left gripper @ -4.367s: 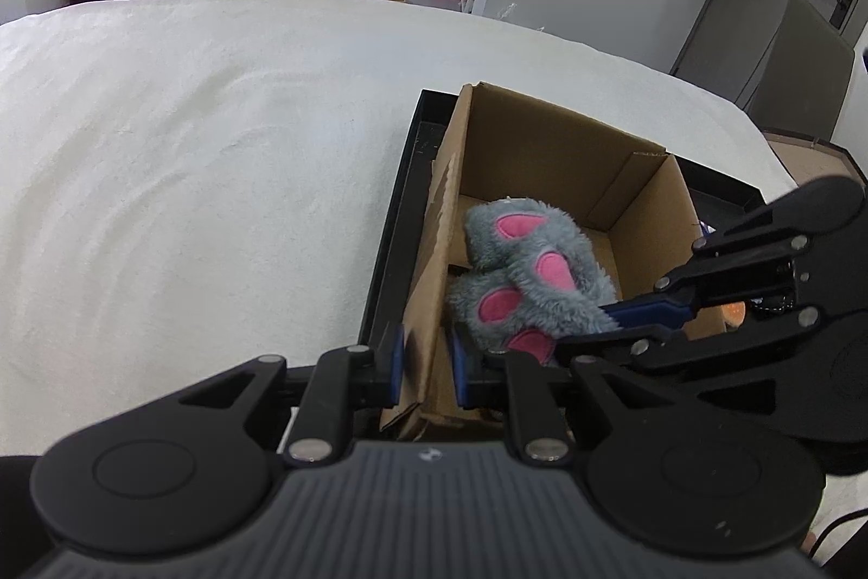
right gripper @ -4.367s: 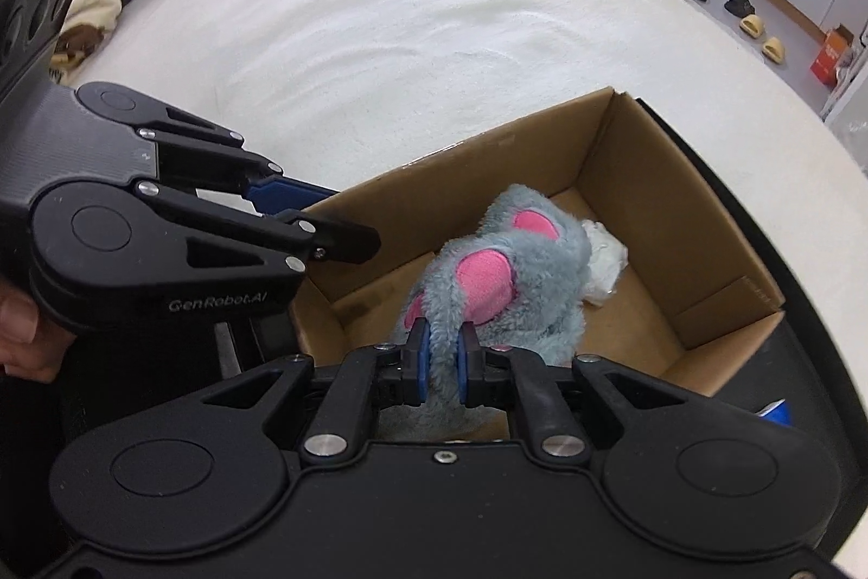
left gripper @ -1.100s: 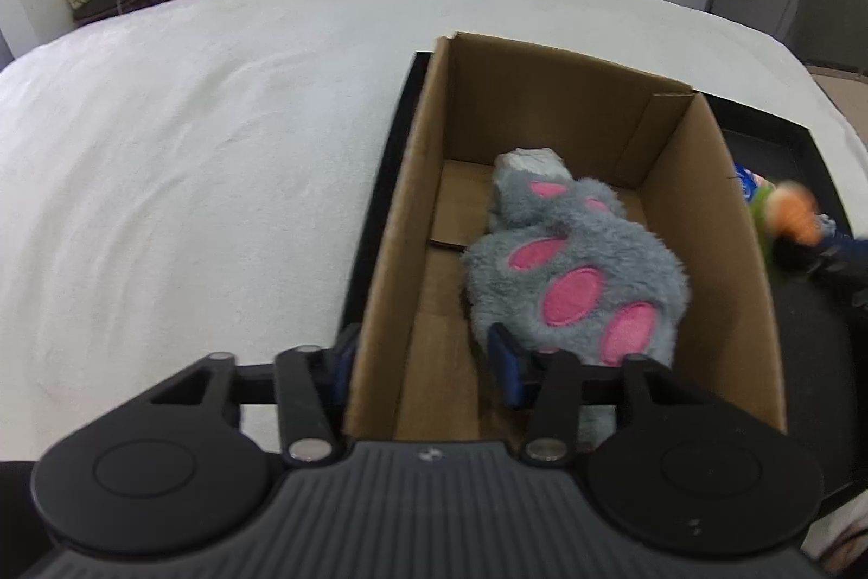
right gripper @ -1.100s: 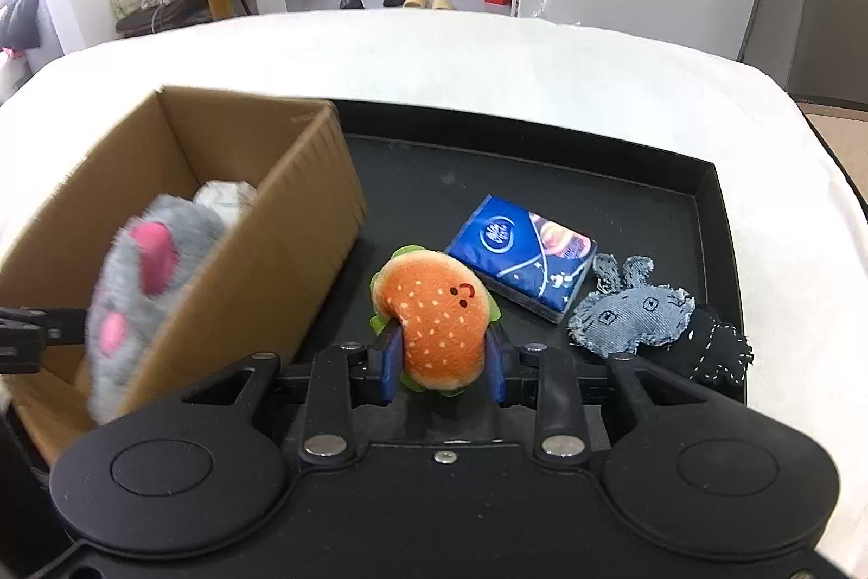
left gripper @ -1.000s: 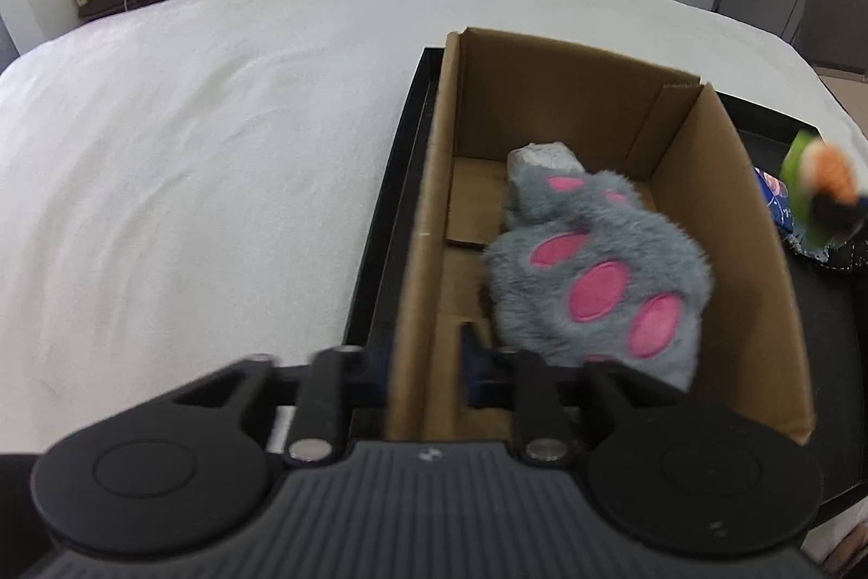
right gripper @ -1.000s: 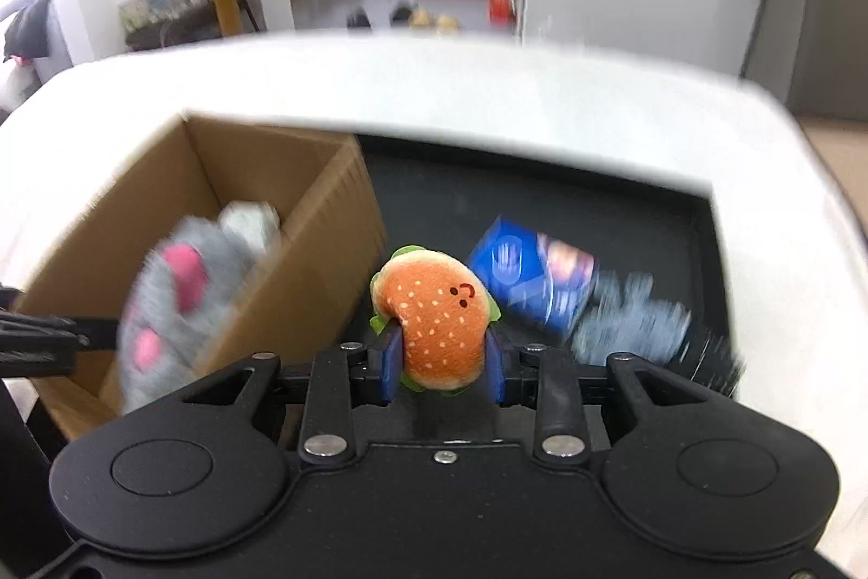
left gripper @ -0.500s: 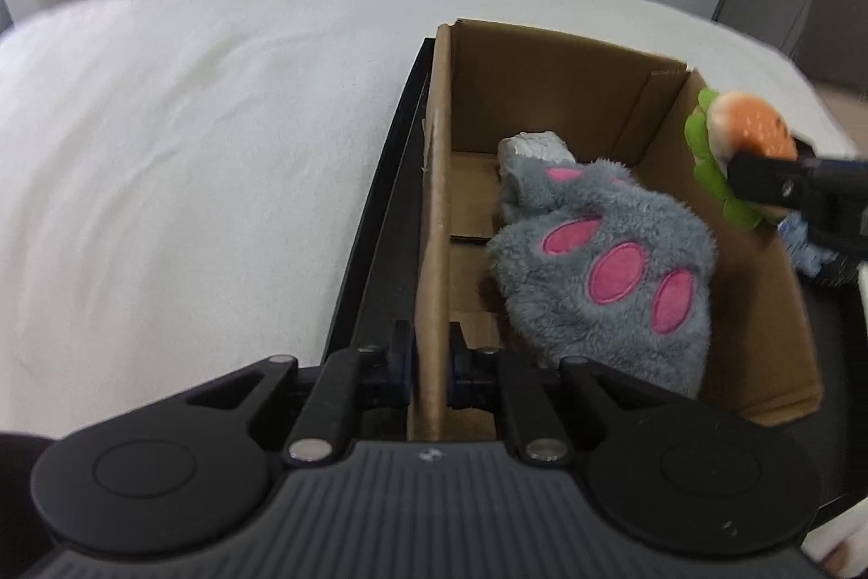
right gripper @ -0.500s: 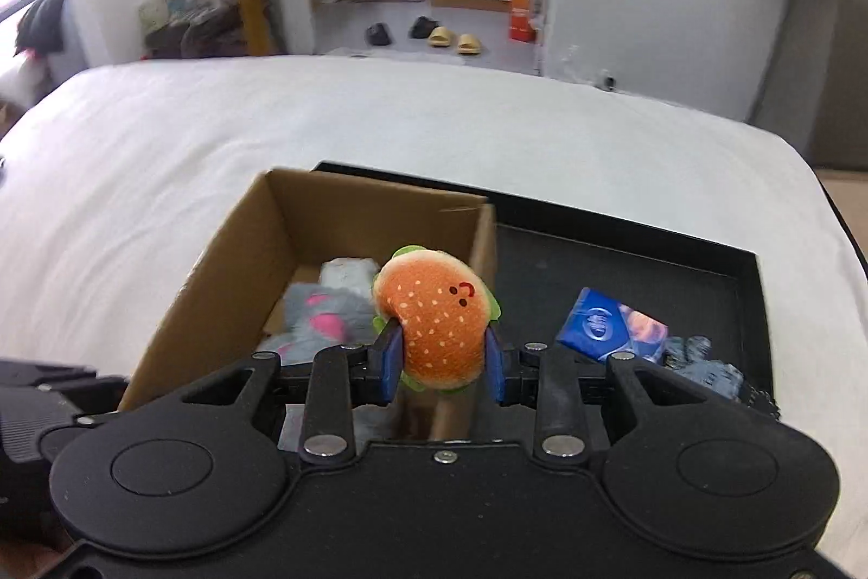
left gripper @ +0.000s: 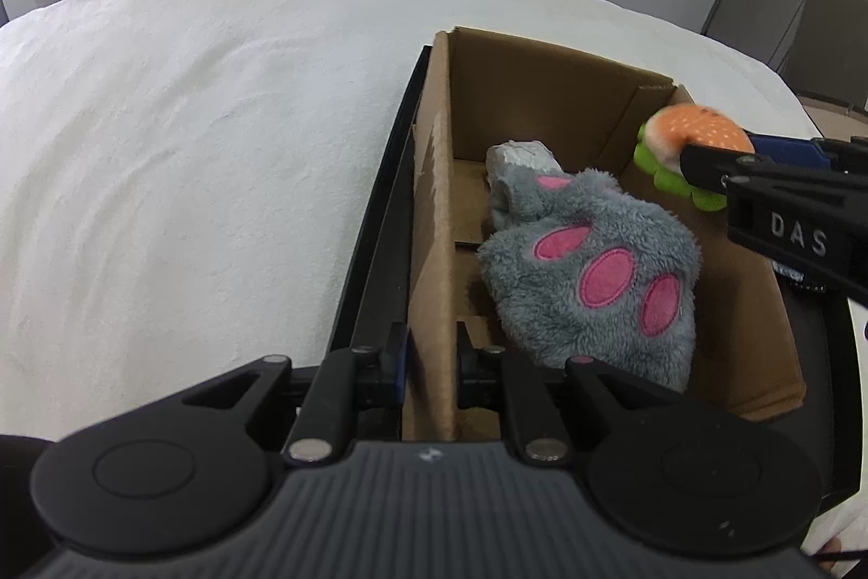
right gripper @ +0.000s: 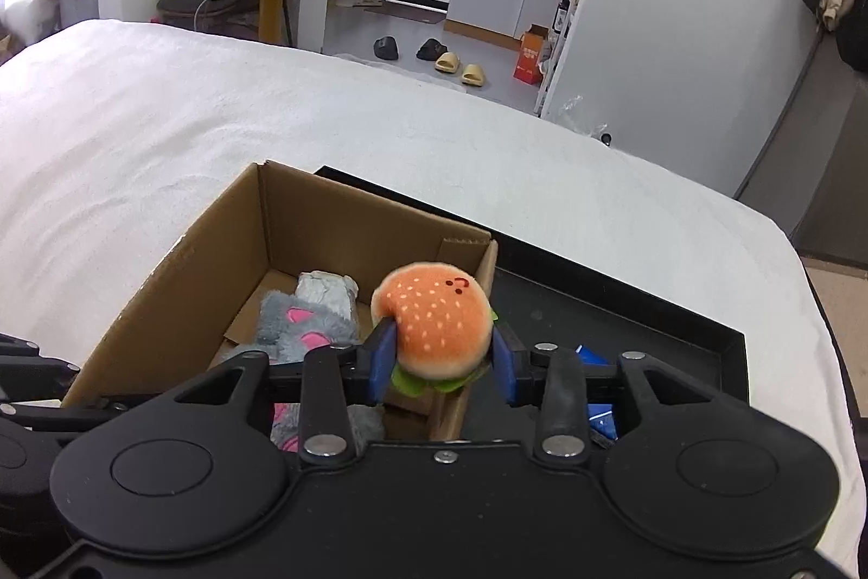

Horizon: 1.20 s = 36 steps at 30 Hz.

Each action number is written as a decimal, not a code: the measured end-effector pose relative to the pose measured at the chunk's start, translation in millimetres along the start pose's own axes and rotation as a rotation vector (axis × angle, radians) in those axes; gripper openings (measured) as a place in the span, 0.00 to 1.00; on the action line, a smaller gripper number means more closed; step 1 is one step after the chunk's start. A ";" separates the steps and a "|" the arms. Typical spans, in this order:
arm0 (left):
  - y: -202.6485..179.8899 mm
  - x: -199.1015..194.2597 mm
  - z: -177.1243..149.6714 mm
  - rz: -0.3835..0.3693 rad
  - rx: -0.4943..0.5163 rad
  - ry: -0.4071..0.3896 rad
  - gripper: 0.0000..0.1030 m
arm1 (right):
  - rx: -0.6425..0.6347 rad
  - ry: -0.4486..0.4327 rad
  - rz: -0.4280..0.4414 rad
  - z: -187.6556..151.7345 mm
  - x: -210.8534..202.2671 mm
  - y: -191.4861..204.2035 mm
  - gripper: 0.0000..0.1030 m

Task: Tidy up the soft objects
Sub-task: 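Lift the burger plush with the right gripper and release it into the box, then move the right gripper to the blue denim bunny plush and grasp it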

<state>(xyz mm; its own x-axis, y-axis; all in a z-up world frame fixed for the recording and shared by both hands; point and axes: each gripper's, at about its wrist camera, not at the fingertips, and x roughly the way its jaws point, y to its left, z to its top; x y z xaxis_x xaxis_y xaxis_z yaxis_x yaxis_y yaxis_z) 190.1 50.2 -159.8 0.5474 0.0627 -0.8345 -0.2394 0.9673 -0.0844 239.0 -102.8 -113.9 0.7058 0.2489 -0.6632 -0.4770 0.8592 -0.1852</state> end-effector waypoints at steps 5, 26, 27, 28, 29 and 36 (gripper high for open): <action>3.4 0.8 -0.8 -0.011 -0.011 -0.006 0.13 | -0.011 0.004 0.034 7.9 0.6 -0.6 0.37; 1.1 -3.0 4.8 0.002 0.002 0.014 0.19 | 0.033 0.028 0.008 1.1 -14.3 -18.8 0.40; -0.2 -3.6 5.3 0.000 0.006 0.013 0.22 | 0.041 0.027 0.003 -0.3 -15.5 -22.3 0.41; -1.7 -5.1 6.1 0.000 0.011 0.010 0.26 | 0.049 0.026 -0.003 -1.6 -16.8 -25.5 0.42; -3.1 -6.9 6.9 0.004 0.017 0.005 0.29 | 0.058 0.027 -0.006 -3.2 -16.5 -29.4 0.44; -10.7 -17.1 16.8 0.041 0.008 -0.036 0.50 | 0.141 0.039 -0.047 -21.9 -11.7 -57.3 0.48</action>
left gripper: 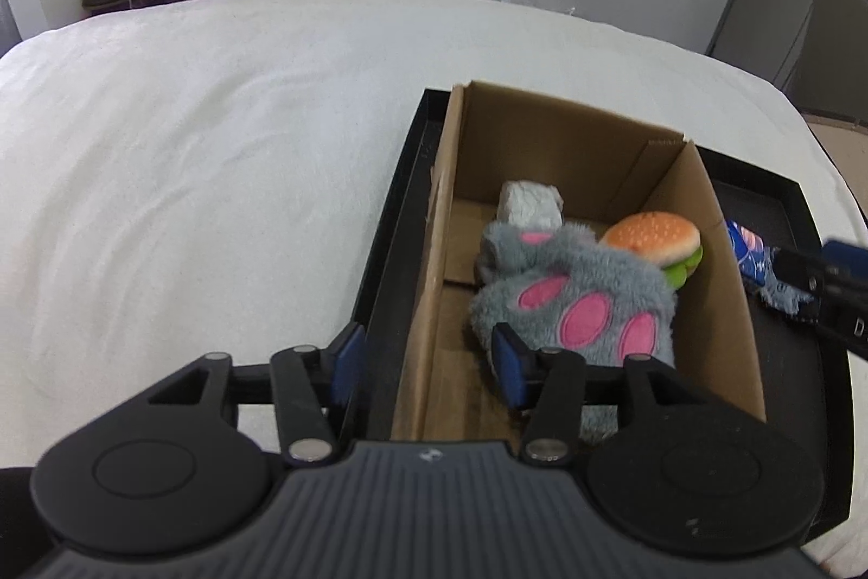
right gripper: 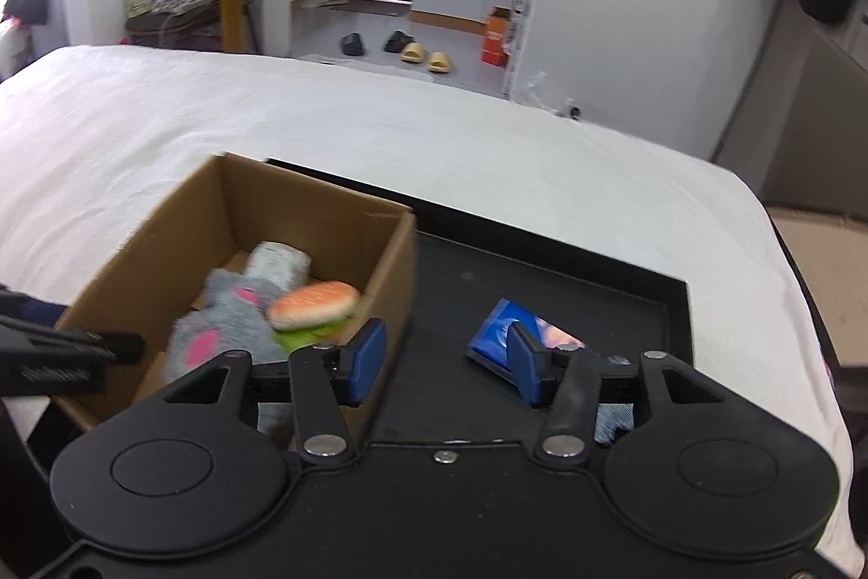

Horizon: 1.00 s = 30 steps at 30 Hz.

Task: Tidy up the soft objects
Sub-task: 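Move the right gripper to the blue denim bunny plush and grasp it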

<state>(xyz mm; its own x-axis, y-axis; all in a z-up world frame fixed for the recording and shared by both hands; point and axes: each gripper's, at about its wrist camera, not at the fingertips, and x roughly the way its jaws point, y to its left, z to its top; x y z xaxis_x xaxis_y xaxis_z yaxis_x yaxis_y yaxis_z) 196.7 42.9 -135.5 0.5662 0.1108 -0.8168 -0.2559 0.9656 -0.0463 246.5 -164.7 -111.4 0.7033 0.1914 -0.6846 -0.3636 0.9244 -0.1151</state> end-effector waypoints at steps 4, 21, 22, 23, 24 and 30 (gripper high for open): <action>-11.2 -1.1 3.3 0.006 0.024 0.000 0.51 | 0.079 0.003 -0.025 -9.8 4.7 -17.6 0.51; -39.4 -3.0 14.8 0.137 0.071 -0.011 0.55 | 0.247 -0.007 -0.117 -35.6 23.1 -71.1 0.63; -41.0 -3.4 15.3 0.145 0.074 -0.012 0.56 | 0.254 -0.003 -0.126 -37.3 25.2 -74.5 0.64; -43.1 -3.8 15.7 0.152 0.076 -0.014 0.56 | 0.263 0.000 -0.134 -38.9 27.4 -77.9 0.65; -44.7 -4.2 16.1 0.161 0.077 -0.015 0.56 | 0.273 0.002 -0.139 -40.7 29.4 -81.3 0.65; -56.2 -8.1 18.6 0.199 0.090 -0.028 0.58 | 0.331 0.034 -0.160 -51.3 42.3 -101.5 0.67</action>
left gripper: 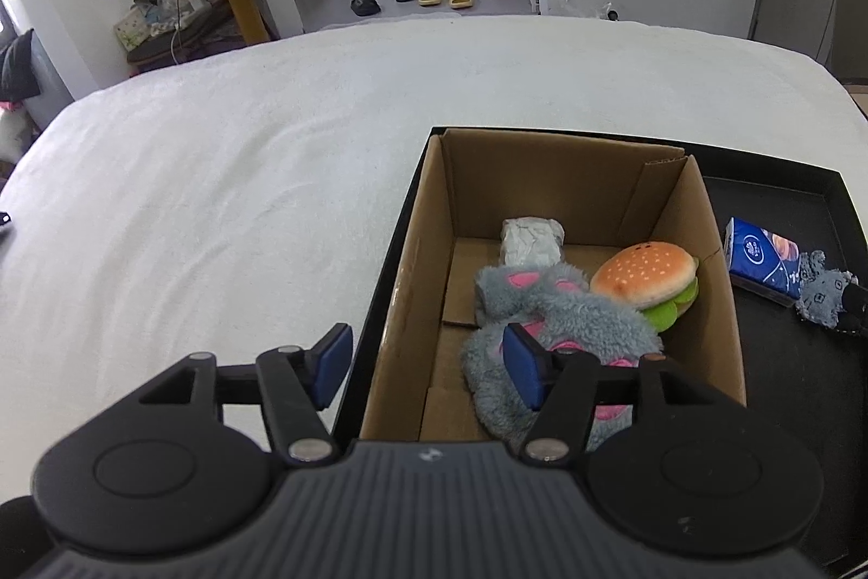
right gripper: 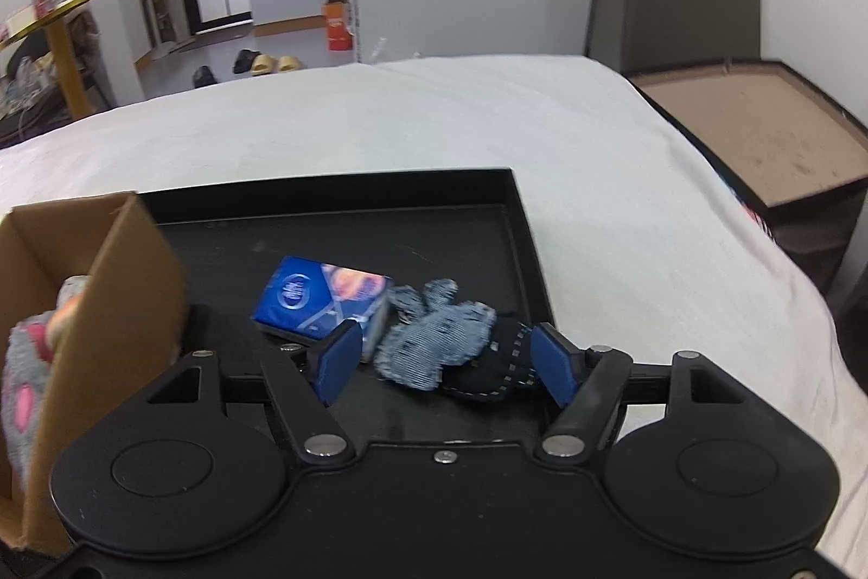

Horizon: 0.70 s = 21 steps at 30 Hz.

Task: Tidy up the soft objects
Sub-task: 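Move the right gripper to the blue denim bunny plush and grasp it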

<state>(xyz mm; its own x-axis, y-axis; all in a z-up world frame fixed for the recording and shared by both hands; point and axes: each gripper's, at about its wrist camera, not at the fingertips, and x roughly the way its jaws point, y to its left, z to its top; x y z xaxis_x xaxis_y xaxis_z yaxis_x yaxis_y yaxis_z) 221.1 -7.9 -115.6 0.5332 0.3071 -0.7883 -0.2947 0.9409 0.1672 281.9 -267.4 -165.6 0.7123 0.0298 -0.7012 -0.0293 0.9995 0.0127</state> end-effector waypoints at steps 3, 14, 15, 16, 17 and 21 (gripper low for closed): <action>-4.1 0.3 1.6 0.018 0.011 0.000 0.59 | 0.013 0.021 -0.013 -2.0 9.4 -5.8 0.68; -9.9 2.1 12.1 0.066 0.028 0.000 0.59 | -0.016 0.015 0.010 -1.5 29.5 -7.1 0.67; -9.7 1.4 12.9 0.069 0.028 -0.003 0.59 | -0.024 0.011 0.005 -1.0 31.1 -6.5 0.67; -9.5 0.7 13.6 0.070 0.028 -0.006 0.59 | -0.026 0.005 -0.001 -0.6 31.8 -6.9 0.64; -9.4 0.3 13.9 0.072 0.028 -0.008 0.59 | -0.022 -0.001 -0.001 0.0 31.9 -7.4 0.64; -7.7 0.7 12.7 0.078 0.023 -0.010 0.59 | -0.066 -0.025 0.008 -0.1 30.2 -1.1 0.64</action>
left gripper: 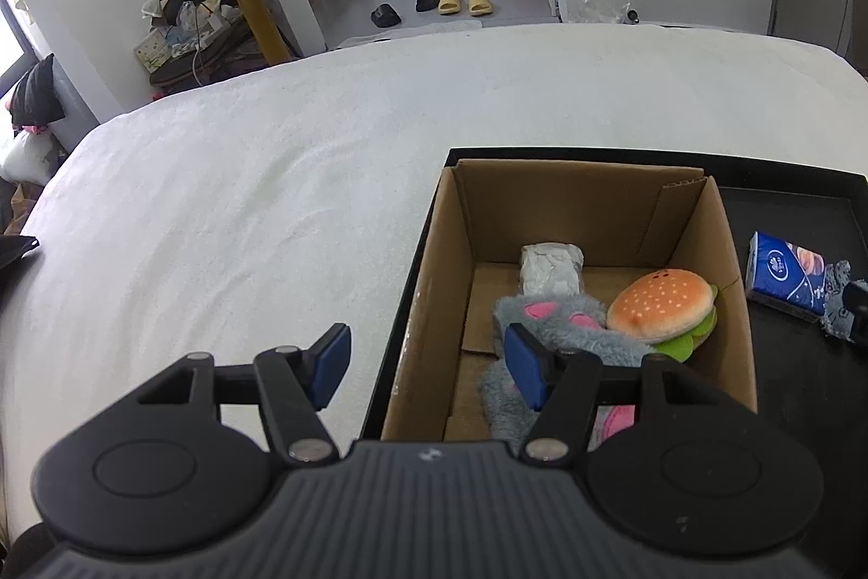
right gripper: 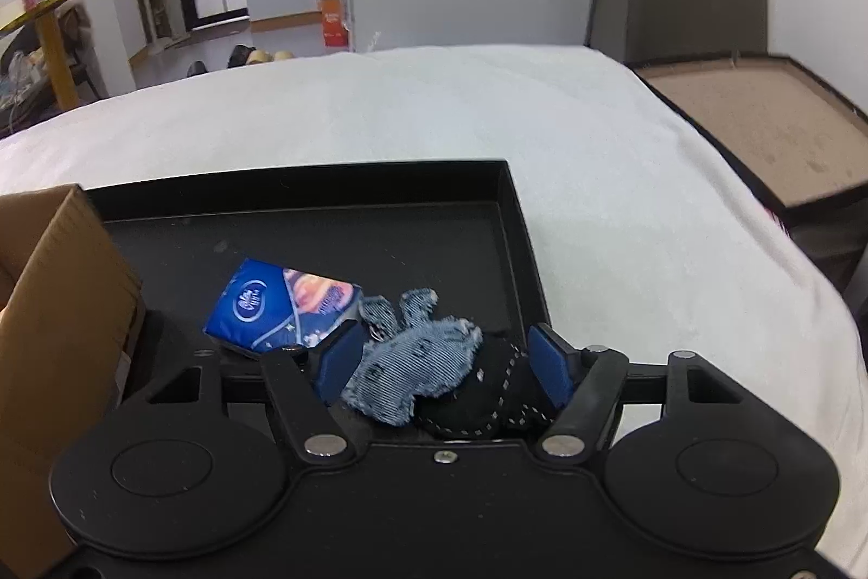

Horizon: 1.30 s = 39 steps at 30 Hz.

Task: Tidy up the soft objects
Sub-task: 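Move the right gripper to the blue denim bunny plush and grasp it, then carry the denim bunny with the right gripper into the box and release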

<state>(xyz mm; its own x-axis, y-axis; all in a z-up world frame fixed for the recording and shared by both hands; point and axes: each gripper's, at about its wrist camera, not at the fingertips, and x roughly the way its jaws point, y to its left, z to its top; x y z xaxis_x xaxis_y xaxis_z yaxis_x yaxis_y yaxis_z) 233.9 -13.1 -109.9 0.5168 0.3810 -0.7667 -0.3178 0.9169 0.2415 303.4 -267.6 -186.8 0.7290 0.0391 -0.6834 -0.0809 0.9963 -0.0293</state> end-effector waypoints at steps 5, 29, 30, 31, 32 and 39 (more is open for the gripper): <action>2.6 2.2 -2.1 -0.006 -0.010 0.011 0.59 | -0.013 0.069 0.029 -5.0 11.2 2.0 0.53; 24.1 -2.7 -14.9 -0.032 -0.040 0.008 0.59 | 0.016 0.041 0.080 -9.4 -35.7 1.2 0.07; 24.0 -3.2 -14.7 -0.034 -0.041 0.006 0.59 | 0.013 0.033 0.082 -10.0 -39.3 0.9 0.07; 24.1 -3.0 -14.7 -0.036 -0.038 0.004 0.59 | 0.012 0.020 0.089 -10.0 -42.6 0.4 0.07; 25.3 -3.0 -14.9 -0.037 -0.038 0.000 0.60 | 0.013 0.007 0.098 -9.5 -45.4 -1.0 0.07; 32.9 -2.2 -21.4 -0.048 -0.044 -0.008 0.59 | 0.020 -0.045 0.130 -2.9 -57.2 -1.3 0.07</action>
<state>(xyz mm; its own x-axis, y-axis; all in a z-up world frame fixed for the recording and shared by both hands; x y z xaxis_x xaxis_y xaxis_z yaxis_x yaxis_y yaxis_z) 205.3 13.6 -113.1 0.5386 0.3381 -0.7718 -0.3270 0.9280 0.1784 259.8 -271.4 -149.9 0.7428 0.1708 -0.6474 -0.1636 0.9839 0.0719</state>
